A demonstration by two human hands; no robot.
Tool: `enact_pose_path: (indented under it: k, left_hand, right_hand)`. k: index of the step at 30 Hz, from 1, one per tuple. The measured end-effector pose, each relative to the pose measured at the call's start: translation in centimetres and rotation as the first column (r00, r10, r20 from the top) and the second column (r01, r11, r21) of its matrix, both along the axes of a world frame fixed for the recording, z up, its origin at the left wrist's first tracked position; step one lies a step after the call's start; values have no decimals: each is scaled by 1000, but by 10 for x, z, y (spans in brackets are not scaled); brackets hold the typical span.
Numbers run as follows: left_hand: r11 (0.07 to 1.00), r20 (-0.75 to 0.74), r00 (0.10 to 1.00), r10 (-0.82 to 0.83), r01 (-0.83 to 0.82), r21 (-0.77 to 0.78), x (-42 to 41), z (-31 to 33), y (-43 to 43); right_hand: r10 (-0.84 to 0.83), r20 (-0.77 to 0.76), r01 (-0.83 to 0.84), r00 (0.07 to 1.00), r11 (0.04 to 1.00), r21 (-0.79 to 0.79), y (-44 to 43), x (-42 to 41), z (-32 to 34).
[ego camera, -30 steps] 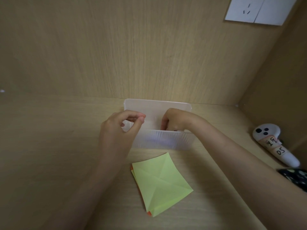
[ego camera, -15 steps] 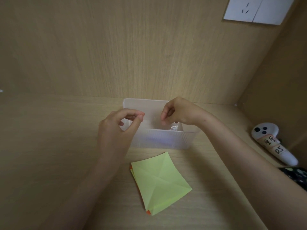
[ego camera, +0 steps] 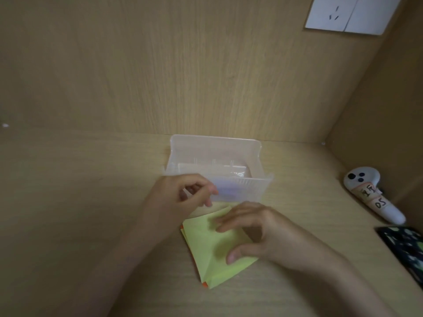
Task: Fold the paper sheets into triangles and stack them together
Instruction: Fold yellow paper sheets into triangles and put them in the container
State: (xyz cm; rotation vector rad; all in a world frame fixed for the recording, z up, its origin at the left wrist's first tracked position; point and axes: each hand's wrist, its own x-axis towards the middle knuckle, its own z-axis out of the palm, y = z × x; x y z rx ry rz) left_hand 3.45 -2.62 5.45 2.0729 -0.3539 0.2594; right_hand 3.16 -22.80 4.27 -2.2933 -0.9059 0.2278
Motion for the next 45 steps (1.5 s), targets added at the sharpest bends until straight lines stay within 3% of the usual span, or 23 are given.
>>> enact_pose_path:
  k: [6,14,17,22,28,31,36,40,45]
  left_hand:
    - [953,-226,956,-188,233,194,-5,-21,10]
    - [953,-256,948,-192,242,183,-5,-21,10]
    - [974,-201,957,-210,222,39,-6,-17,10]
    - [964,-29,992,-120,109,-242,-9,-11,11]
    - [967,203,971,124,-72,-243,-5,-3,13]
    - [920,98,982,163,-115,-375,-9,0,13]
    - [877,-207,967,-152,35,-480,-17,5,0]
    - [858,-273,947,-169,6,-513,-17,8,-1]
    - [842,-262,961,-94,-64,-535,-15,9,1]
  right_hand:
    - [56,24,-53,998,995,-90,-7,-4,-18]
    - [-51,-8,52,999,991,127,-13,-6,-22]
    - [-162,-34,165,986,950,266,-13,-5,-18]
    - [-377,122,263,918,810,525,-6,0,1]
    - [-406,231,187,884,760,622,-3,5,18]
    - [-430,228,191,874,734,652,1,5,21]
    - [-356,200,147,913,744,652,6,7,21]
    - [-271,208,92,940,787,610,7,5,18]
    - [-239,65,145,969,760,634,8,2,14]
